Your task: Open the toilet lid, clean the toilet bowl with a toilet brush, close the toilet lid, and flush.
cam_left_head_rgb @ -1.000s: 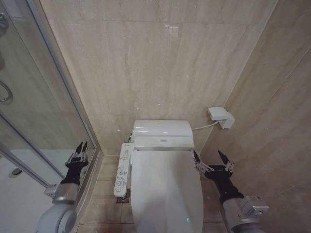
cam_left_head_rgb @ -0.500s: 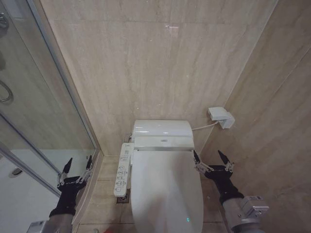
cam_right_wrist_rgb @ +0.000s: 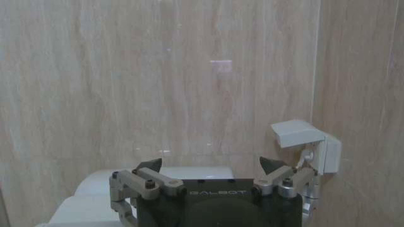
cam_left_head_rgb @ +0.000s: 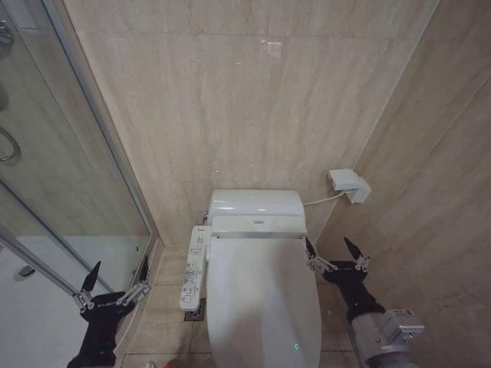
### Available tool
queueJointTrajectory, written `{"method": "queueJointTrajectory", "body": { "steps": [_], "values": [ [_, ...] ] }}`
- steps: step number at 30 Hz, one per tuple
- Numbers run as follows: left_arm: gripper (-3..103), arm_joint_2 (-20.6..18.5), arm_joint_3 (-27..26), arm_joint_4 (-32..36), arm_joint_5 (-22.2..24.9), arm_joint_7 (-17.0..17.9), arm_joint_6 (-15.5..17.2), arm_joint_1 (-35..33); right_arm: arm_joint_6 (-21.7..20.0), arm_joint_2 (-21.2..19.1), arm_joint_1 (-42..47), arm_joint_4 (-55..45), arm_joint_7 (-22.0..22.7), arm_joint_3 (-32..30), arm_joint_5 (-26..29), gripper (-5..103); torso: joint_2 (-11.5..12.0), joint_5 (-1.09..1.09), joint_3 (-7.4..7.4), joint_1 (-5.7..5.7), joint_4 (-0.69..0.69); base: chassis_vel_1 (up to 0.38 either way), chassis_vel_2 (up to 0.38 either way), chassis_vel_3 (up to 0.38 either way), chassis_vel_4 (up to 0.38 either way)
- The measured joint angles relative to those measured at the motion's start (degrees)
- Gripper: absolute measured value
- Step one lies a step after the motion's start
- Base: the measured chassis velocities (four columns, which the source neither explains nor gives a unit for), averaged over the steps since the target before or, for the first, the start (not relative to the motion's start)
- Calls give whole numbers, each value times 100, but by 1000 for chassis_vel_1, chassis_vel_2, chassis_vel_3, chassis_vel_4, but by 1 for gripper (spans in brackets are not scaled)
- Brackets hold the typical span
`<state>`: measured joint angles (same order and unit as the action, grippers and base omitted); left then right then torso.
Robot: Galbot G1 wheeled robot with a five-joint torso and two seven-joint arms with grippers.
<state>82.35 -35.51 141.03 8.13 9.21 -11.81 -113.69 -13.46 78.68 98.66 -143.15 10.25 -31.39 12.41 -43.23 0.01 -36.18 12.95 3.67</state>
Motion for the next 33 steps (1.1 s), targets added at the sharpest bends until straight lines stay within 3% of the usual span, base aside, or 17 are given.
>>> {"method": "queueJointTrajectory", "body": {
  "steps": [21, 33],
  "values": [
    [100, 254, 297, 105, -430, 95, -100, -328, 0, 0, 0, 0, 0, 0, 0, 100, 0, -1, 0, 0, 0, 0, 0, 0, 0],
    [100, 255, 305, 93, -445, 107, -92, -326, 0, 0, 0, 0, 0, 0, 0, 100, 0, -1, 0, 0, 0, 0, 0, 0, 0]
  ]
}}
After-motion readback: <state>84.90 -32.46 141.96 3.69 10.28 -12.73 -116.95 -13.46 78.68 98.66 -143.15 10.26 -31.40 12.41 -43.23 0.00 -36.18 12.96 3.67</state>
